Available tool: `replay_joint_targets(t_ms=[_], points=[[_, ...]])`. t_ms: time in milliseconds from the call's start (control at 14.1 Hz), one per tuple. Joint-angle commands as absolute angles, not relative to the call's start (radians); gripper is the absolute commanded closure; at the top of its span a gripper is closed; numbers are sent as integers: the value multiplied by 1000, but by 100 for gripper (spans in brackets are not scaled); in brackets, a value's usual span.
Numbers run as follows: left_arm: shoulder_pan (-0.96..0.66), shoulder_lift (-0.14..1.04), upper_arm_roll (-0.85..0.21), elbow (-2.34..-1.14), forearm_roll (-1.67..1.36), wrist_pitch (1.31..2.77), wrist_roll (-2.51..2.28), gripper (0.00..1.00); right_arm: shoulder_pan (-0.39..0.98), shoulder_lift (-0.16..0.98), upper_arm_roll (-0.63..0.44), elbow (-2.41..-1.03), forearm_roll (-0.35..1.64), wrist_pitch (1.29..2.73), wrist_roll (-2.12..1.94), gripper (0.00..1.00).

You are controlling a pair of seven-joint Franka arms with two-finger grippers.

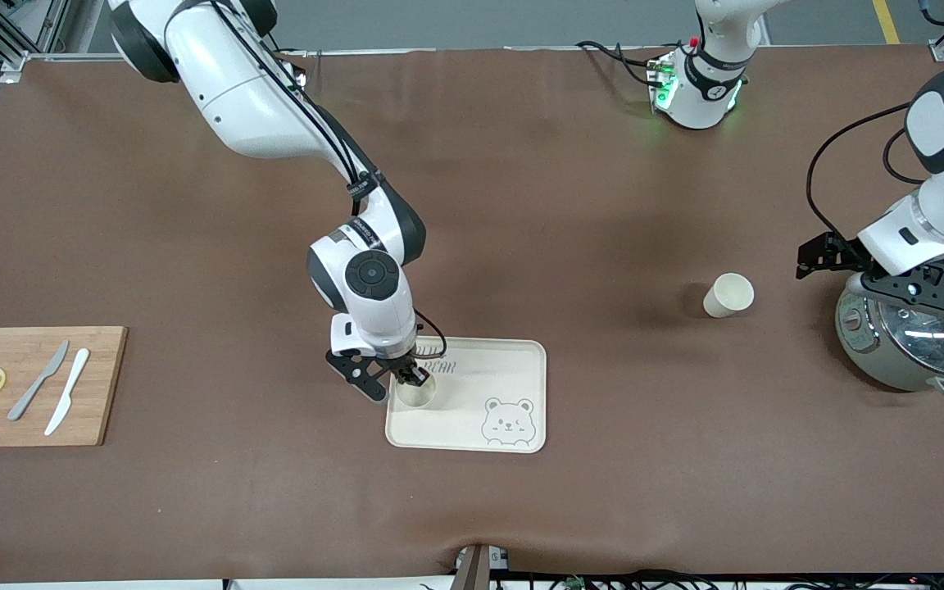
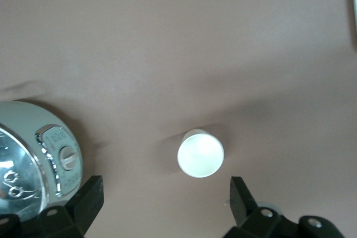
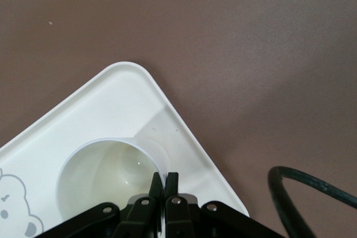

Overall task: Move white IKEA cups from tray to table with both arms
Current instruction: 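Lift the cup with the right gripper and carry it toward the cutting board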

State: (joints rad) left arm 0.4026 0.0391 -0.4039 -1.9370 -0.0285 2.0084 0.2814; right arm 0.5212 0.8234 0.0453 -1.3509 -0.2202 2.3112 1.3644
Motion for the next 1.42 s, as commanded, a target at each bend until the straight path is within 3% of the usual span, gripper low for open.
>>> replay_joint_targets(t_ms=[0,355,568,923,1136,1349], points=[[406,31,-451,-1884,-46,1973,201,0,525,827,46,-1348,-245,2303,1378,100],[378,35,-462,-1781,-44,1844,135,0,523,808,51,-1348,-235,2287,1373,100],[316,34,-445,-1746,-37,1801,71,0,515,766,75,-1347,-233,2208,1368,100],[123,31,-264,-1713,-37,1756,60,0,500,657,86,-1357,-178,2105,1275,100],[71,32,-221,-1715,-37,1756,58,0,440,568,86,-1383,-143,1978,1108,100],[28,32,-177,-1713,-37,1756,55,0,341,421,87,-1535,-134,1971,895,100]])
